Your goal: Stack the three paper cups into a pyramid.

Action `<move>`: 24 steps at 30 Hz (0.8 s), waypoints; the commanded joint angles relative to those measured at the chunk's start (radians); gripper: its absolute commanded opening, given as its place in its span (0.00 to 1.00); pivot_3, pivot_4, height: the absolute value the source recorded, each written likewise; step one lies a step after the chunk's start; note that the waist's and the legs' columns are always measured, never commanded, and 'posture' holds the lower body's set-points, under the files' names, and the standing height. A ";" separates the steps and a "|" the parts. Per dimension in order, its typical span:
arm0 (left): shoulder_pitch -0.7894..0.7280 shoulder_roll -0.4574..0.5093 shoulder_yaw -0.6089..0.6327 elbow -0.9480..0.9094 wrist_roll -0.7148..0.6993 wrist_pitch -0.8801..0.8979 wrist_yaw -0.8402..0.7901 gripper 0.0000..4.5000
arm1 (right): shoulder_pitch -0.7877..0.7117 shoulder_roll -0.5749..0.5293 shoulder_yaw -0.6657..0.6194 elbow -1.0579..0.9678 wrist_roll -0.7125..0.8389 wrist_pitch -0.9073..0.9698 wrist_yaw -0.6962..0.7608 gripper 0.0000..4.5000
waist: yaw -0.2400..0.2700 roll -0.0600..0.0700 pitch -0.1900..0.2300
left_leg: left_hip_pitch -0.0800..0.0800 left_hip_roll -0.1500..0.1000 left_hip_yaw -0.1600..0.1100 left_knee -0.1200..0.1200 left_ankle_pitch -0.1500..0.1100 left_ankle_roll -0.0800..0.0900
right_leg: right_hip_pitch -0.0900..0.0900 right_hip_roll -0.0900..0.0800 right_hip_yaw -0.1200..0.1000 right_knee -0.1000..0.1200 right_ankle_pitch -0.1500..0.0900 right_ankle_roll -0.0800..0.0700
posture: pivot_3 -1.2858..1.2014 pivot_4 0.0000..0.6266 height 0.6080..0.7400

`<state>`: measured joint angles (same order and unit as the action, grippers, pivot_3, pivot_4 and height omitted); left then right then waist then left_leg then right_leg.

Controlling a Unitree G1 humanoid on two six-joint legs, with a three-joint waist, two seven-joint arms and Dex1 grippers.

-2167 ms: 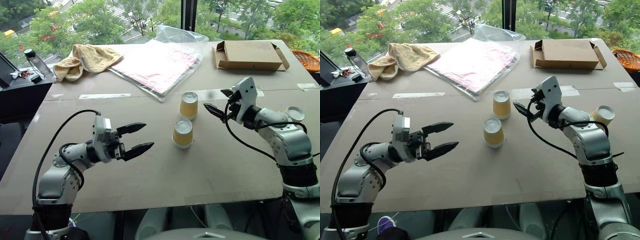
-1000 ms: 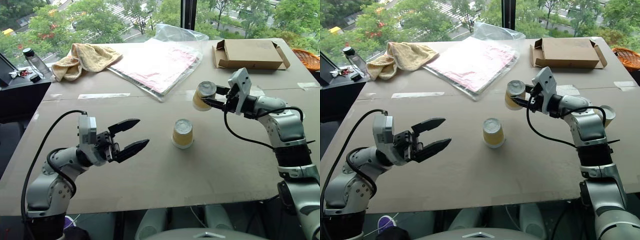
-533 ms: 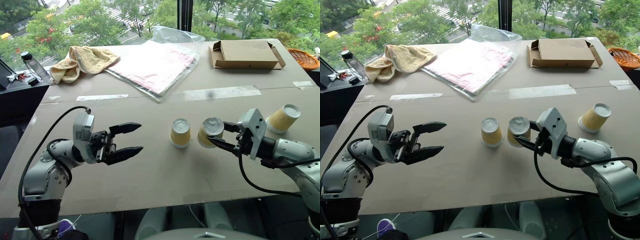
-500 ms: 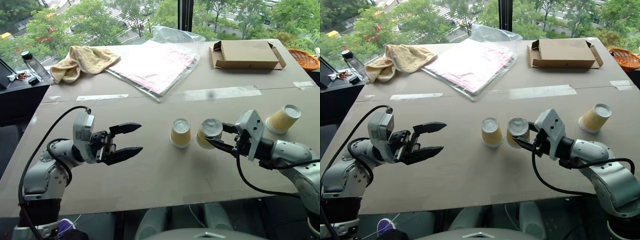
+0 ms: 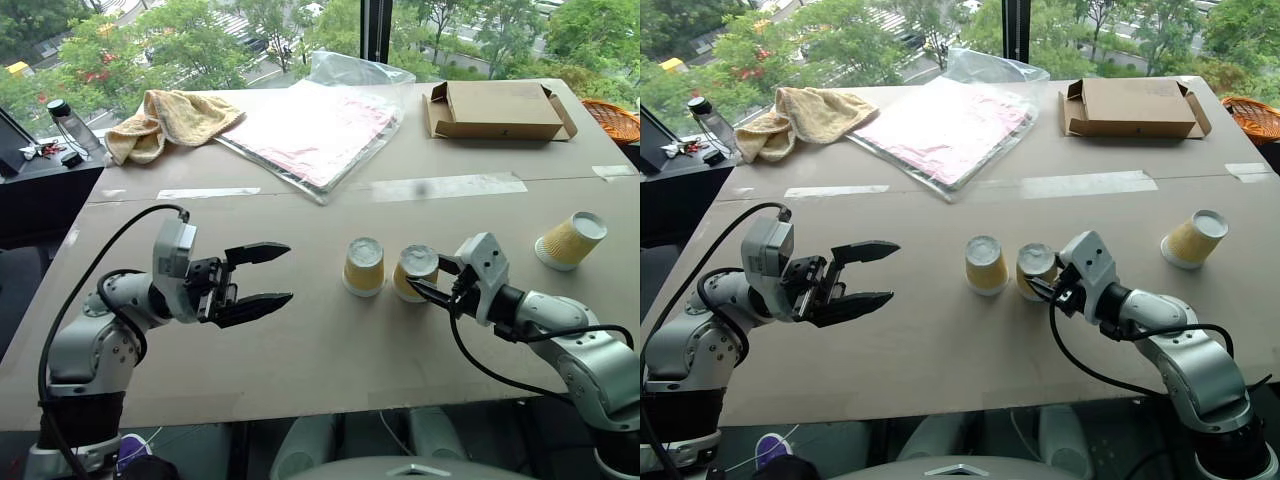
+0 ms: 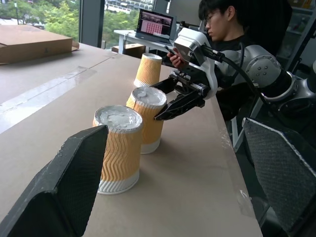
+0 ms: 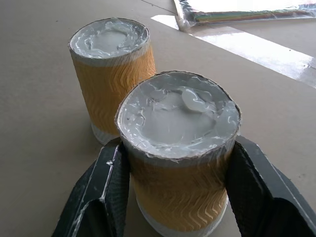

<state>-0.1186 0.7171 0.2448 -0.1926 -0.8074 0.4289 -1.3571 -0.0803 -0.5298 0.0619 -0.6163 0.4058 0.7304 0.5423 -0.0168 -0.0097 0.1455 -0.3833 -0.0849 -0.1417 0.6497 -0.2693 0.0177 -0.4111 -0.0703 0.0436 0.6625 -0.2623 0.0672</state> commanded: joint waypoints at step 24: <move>0.011 -0.046 -0.035 -0.147 -0.027 -0.009 0.079 1.00 | 0.066 -0.120 -0.548 0.061 -0.029 0.044 -0.327 0.99 | 0.004 0.000 0.000 | 0.001 0.000 0.001 0.000 0.000 0.000 | 0.002 0.000 0.000 0.000 0.000 0.000 | 0.52 0.24 1.00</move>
<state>-0.1012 0.6706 0.1964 -0.2948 -0.8065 0.4149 -1.2954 0.0089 -0.6505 -0.4809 -0.5608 0.4007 0.7599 0.2527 -0.0125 -0.0095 0.1456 -0.3821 -0.0851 -0.1405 0.6497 -0.2693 0.0177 -0.4094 -0.0704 0.0441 0.6629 -0.2623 0.0671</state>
